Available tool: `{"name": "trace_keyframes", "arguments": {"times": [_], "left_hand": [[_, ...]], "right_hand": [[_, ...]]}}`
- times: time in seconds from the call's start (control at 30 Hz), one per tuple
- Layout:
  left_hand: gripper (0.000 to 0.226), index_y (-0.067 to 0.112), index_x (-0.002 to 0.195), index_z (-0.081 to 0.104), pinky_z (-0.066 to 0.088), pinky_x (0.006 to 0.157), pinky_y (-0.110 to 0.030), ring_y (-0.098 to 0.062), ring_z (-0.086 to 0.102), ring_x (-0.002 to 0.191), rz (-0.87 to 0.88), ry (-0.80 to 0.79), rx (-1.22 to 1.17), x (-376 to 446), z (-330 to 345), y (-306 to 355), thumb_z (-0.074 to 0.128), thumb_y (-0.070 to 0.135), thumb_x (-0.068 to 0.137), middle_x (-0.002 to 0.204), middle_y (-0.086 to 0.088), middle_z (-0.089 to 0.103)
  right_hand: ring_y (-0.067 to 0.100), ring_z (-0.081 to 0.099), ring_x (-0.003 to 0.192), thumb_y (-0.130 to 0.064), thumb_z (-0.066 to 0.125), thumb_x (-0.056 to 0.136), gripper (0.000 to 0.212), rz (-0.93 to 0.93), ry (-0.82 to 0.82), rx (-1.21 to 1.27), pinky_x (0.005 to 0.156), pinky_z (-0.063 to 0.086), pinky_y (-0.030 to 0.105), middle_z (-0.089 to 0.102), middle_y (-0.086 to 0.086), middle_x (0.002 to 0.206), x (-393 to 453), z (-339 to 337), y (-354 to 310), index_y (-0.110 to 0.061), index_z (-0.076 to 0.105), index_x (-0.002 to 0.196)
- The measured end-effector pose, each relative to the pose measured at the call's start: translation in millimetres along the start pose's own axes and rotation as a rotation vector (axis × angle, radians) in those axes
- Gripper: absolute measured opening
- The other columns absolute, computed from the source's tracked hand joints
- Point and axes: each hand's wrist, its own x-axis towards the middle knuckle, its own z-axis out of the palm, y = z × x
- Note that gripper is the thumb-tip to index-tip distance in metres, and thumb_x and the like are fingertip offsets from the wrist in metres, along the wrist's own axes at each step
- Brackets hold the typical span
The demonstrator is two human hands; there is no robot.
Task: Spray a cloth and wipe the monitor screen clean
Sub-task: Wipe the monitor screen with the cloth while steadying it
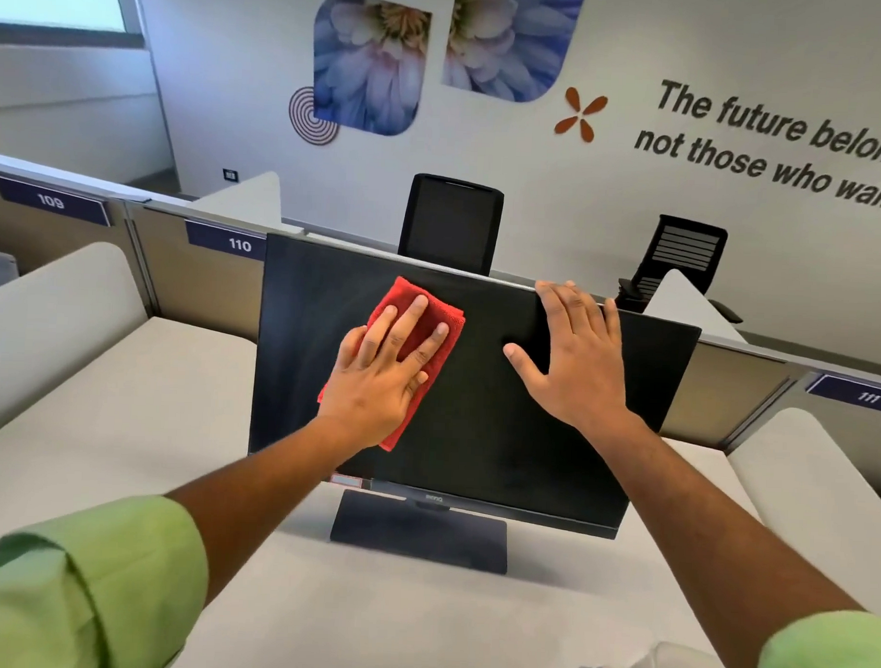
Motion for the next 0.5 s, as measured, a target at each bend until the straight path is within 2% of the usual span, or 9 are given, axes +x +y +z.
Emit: {"name": "trace_keyframes", "arguments": {"times": [0.2, 0.4, 0.5], "left_hand": [[0.068, 0.025, 0.165, 0.007, 0.0, 0.129, -0.046, -0.027, -0.001, 0.16, 0.183, 0.041, 0.041, 19.9, -0.5, 2.8, 0.028, 0.052, 0.106, 0.173, -0.004, -0.002], [0.068, 0.017, 0.165, 0.006, 0.0, 0.129, -0.044, -0.028, -0.002, 0.16, 0.111, 0.103, -0.037, 48.7, 5.2, 45.0, 0.032, 0.044, 0.108, 0.173, -0.007, -0.002], [0.068, 0.015, 0.165, 0.006, -0.001, 0.129, -0.045, -0.026, -0.002, 0.16, 0.153, 0.129, -0.051, 69.0, 2.9, 58.2, 0.03, 0.045, 0.109, 0.173, -0.006, -0.001]], "right_hand": [[0.026, 0.029, 0.16, -0.07, 0.044, 0.097, 0.08, 0.041, 0.03, 0.036, 0.135, 0.007, 0.056, 0.04, 0.002, 0.167, 0.5, 8.1, -4.2, -0.026, 0.034, 0.163], [0.026, 0.034, 0.157, -0.066, 0.035, 0.1, 0.074, 0.049, 0.074, 0.092, 0.134, 0.011, 0.058, 0.044, 0.001, 0.164, -1.0, 10.2, -2.8, -0.027, 0.037, 0.162], [0.027, 0.034, 0.158, -0.065, 0.033, 0.1, 0.074, 0.054, 0.082, 0.103, 0.134, 0.01, 0.057, 0.044, 0.002, 0.166, -2.0, 11.5, -2.4, -0.026, 0.038, 0.163]]}}
